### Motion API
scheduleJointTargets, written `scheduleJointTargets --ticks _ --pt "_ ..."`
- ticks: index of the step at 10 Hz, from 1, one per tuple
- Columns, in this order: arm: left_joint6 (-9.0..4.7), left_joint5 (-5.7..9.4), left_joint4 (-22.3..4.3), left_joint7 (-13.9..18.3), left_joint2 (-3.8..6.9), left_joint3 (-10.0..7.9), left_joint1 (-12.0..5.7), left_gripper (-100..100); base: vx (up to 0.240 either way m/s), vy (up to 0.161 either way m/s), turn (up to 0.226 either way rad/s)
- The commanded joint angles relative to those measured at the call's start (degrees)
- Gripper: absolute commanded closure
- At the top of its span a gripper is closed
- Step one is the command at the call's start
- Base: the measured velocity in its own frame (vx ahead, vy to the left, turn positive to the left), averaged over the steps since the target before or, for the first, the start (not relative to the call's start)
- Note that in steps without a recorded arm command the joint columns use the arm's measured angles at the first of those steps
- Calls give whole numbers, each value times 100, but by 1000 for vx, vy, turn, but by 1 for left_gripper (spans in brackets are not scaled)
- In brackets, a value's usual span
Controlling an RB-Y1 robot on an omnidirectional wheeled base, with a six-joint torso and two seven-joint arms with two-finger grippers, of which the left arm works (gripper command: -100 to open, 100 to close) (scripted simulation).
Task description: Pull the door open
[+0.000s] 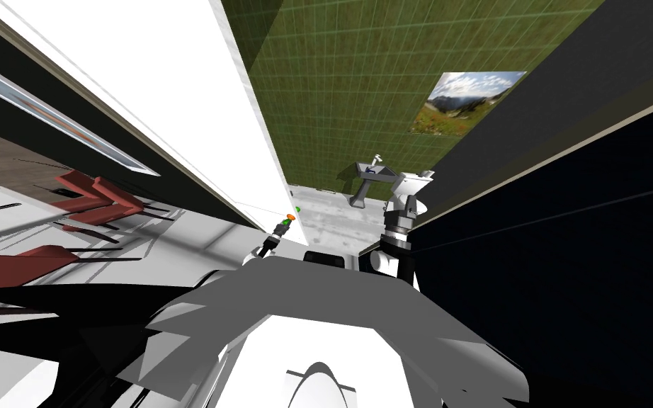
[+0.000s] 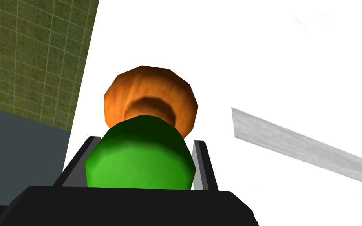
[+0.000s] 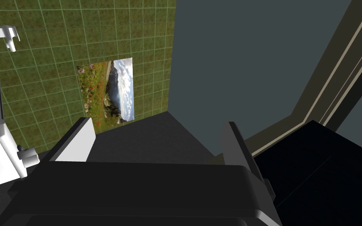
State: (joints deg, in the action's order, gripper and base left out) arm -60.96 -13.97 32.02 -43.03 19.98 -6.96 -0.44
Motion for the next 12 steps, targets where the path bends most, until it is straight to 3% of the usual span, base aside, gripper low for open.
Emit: scheduleJointTargets --ticks 1,12 --pt "-11 1 -20 168 -33 52 14 100 -9 3 4" --pt "-15 208 -54 1525 -1 332 -63 100 -21 6 4"
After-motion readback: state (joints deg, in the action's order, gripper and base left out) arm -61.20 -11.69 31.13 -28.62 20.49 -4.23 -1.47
